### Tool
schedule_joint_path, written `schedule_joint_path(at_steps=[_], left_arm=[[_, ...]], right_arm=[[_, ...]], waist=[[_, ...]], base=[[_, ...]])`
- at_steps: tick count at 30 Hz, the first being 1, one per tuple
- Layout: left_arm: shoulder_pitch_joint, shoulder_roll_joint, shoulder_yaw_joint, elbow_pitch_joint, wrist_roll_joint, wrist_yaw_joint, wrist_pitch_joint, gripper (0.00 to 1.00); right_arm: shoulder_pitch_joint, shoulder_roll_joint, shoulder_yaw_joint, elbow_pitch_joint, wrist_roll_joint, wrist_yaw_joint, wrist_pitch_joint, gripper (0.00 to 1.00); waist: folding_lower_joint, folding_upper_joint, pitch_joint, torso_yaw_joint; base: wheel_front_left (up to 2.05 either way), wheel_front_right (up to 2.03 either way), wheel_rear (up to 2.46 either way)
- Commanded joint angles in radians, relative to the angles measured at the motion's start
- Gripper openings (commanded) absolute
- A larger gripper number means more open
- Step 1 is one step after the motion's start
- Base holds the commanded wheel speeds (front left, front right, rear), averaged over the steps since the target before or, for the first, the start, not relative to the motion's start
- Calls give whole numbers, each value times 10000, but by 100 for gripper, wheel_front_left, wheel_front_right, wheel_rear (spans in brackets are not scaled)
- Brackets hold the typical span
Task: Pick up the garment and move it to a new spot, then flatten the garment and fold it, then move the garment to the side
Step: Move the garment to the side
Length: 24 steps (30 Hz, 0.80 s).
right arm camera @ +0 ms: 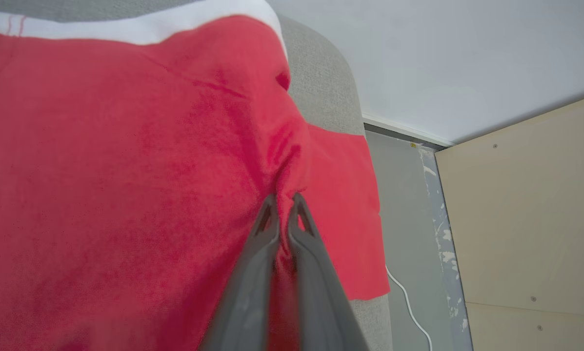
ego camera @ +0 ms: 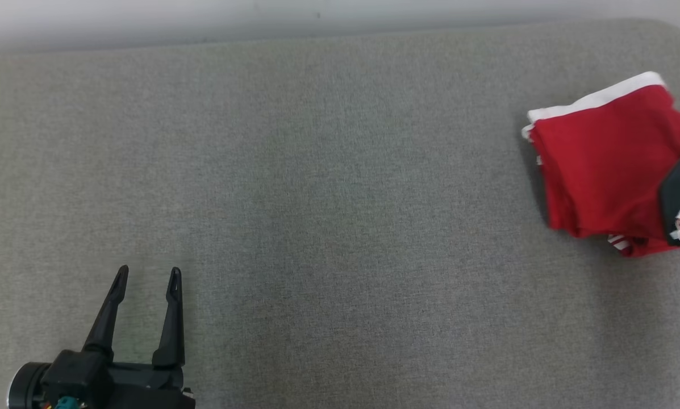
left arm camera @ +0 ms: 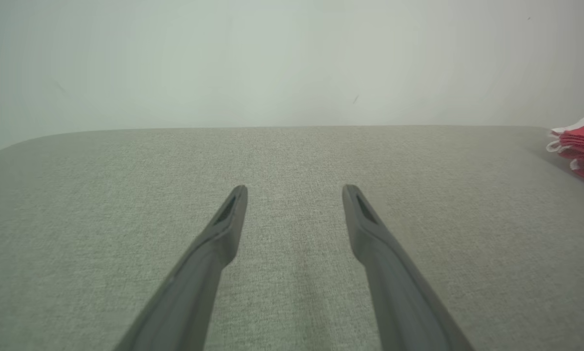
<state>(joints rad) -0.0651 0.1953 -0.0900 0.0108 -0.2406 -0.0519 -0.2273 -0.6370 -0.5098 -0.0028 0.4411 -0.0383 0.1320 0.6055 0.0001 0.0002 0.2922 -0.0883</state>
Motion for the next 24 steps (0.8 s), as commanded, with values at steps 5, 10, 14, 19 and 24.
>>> schedule_joint_path(at_steps=[5, 10, 14, 19, 24], left_arm=[[-343, 151, -86, -91, -7, -62, 141, 100], [-520, 212, -184, -45, -1, -72, 187, 100], [-653, 257, -201, 2, -8, -83, 193, 100], [-768, 318, -260, 102, -28, -137, 129, 100], [-847, 395, -341, 233, 165, -72, -8, 100]], right_arm=[[80, -182, -1261, 109, -943, -24, -452, 0], [64, 78, -2551, 340, -1639, -24, -840, 0], [9, 361, -3397, 397, -2176, -24, -997, 0], [-7, 710, -4623, 477, -3193, -24, -1507, 0], [-174, 1140, -5402, 726, -3747, -24, -1869, 100]], waist=[[-1, -2, 776, 49], [-1, -2, 1017, 251], [-1, -2, 1128, 352], [-1, -2, 1228, 500], [-1, -2, 1150, 567]], base=[[0, 0, 0], [0, 0, 0], [0, 0, 0], [0, 0, 0], [0, 0, 0]])
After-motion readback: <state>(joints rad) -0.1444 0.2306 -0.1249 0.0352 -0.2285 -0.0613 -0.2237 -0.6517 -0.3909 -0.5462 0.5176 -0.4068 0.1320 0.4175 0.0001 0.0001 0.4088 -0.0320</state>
